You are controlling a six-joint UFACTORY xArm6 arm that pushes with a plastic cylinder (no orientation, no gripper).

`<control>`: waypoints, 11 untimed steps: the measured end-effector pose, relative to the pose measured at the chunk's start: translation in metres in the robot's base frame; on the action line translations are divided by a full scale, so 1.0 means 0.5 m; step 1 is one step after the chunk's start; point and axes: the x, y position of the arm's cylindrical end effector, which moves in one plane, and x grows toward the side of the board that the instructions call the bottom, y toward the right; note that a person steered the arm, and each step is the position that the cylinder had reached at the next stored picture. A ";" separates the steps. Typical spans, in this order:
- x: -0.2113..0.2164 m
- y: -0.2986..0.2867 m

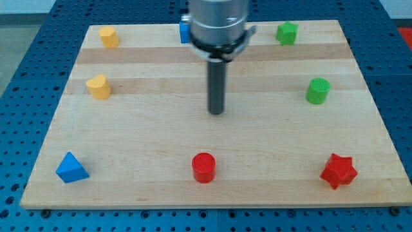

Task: Push the yellow heart below the blue cube

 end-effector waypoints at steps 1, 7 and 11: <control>0.040 -0.156; -0.110 -0.410; -0.186 -0.125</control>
